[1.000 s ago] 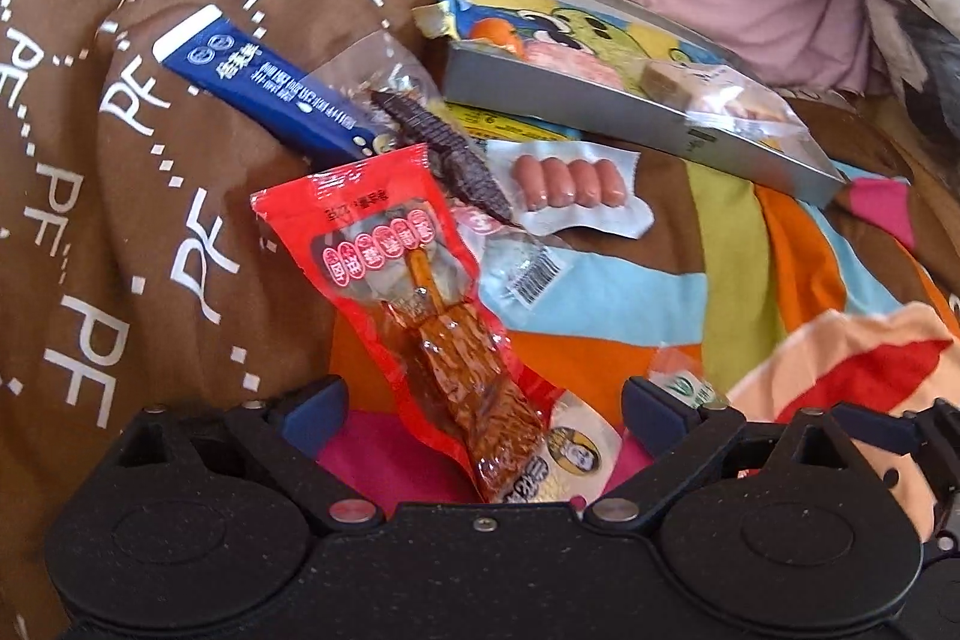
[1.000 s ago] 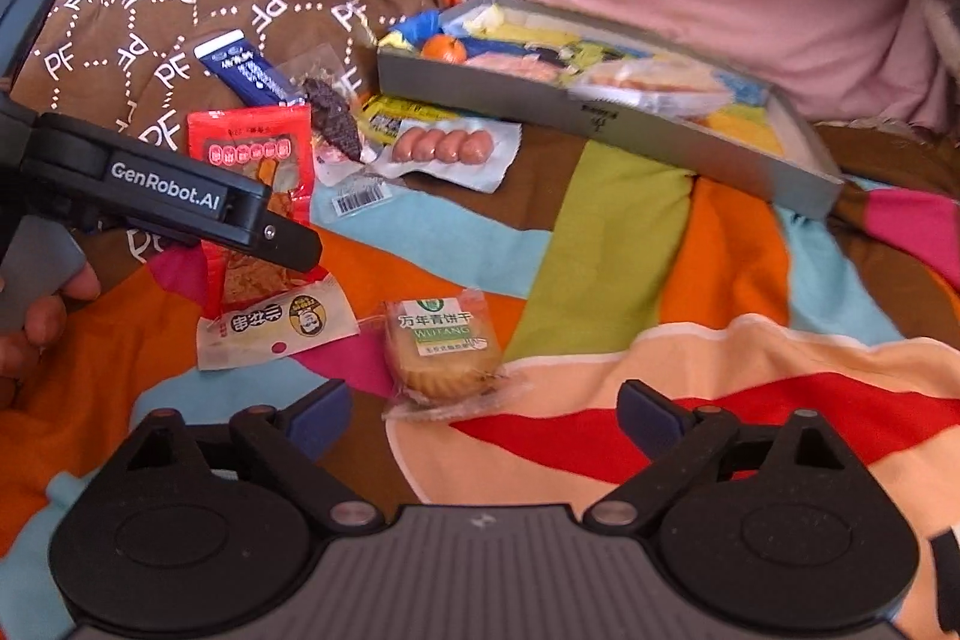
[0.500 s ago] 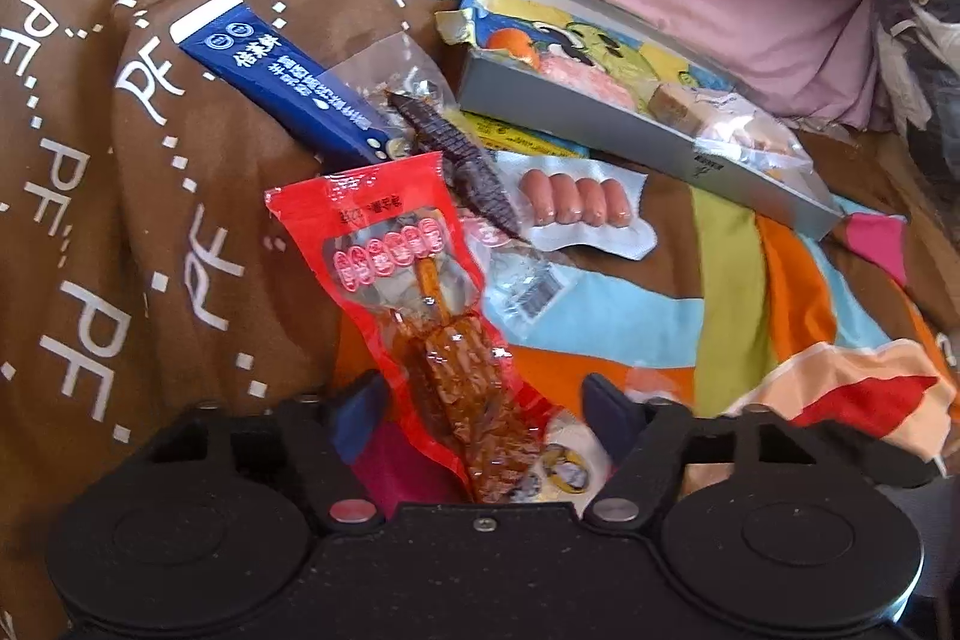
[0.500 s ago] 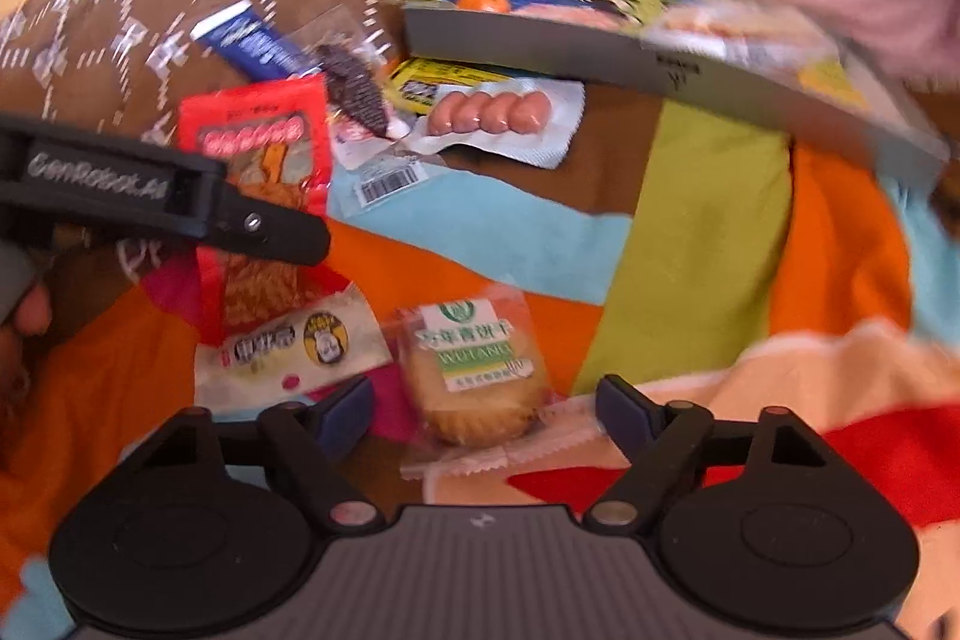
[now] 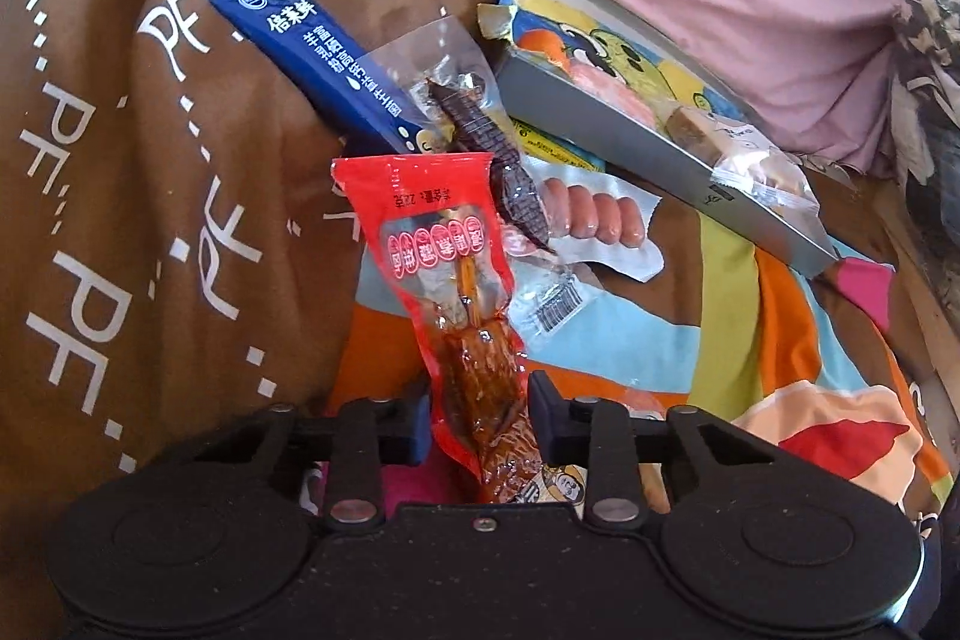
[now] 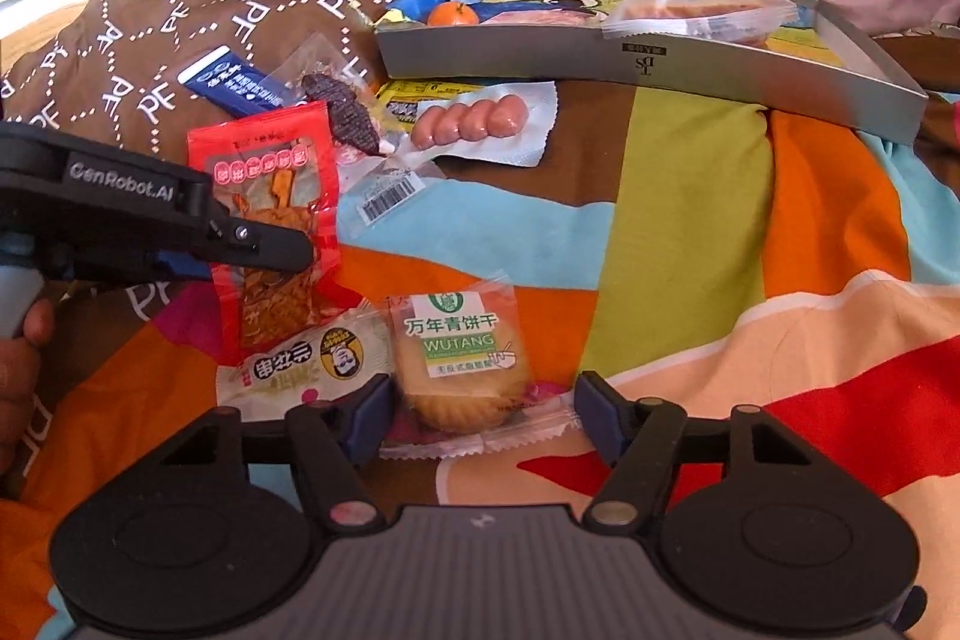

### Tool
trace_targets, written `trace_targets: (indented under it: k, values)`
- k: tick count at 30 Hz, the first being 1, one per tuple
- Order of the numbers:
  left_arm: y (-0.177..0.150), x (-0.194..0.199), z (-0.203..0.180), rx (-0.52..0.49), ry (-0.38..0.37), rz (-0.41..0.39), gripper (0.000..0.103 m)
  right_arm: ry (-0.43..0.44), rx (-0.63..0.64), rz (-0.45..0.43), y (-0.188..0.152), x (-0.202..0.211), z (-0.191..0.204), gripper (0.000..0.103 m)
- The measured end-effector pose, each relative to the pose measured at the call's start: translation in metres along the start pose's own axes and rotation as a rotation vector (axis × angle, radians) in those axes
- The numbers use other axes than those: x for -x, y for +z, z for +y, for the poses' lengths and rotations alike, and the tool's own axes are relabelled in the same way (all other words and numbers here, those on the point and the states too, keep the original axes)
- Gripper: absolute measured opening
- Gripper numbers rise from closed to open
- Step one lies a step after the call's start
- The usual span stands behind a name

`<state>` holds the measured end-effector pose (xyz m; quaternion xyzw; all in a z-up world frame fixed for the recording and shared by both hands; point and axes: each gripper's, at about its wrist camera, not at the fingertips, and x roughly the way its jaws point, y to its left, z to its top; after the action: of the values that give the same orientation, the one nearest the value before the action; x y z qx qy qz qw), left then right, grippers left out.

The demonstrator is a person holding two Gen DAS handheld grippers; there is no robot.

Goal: Organize snacks
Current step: 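Grasp the red spicy-strip bag with the left gripper while the right gripper grasps the WUTANG biscuit, then lift and carry the red bag with the left gripper while the right gripper carries the biscuit to the tray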

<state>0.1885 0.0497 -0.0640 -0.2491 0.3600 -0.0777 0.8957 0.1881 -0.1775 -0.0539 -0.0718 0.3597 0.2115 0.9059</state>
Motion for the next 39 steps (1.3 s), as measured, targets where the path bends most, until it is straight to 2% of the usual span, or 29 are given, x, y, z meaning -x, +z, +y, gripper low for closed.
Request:
trace_targets:
  k: [3,7,11,15,21,23,31,39]
  values:
    - [0.001,-0.004,0.001,0.003,-0.01,0.015,0.035,-0.004,0.014,0.006,0.0,0.0,0.003,0.07]
    - [0.002,-0.007,0.0,-0.014,-0.022,0.023,0.043,-0.013,0.018,0.012,0.003,-0.004,0.002,0.073]
    - [0.002,-0.008,0.0,-0.018,-0.03,0.024,0.044,-0.023,0.02,0.007,0.005,-0.008,0.001,0.073]
    - [0.003,-0.007,0.002,-0.004,-0.022,0.023,0.033,-0.016,0.017,-0.004,0.002,-0.005,0.001,0.068]
    - [0.003,-0.004,0.006,0.039,-0.032,0.016,0.027,-0.013,0.008,-0.011,0.001,0.0,0.002,0.061]
    - [0.002,-0.002,0.006,0.046,-0.038,0.011,0.026,-0.009,0.011,-0.016,0.001,0.003,0.003,0.054]
    - [0.001,0.001,-0.004,-0.037,-0.054,-0.011,0.018,-0.032,0.014,-0.033,0.0,0.009,0.005,0.053]
    - [-0.004,0.009,-0.019,-0.14,-0.059,-0.041,0.015,-0.076,0.006,-0.063,-0.003,0.032,0.001,0.052]
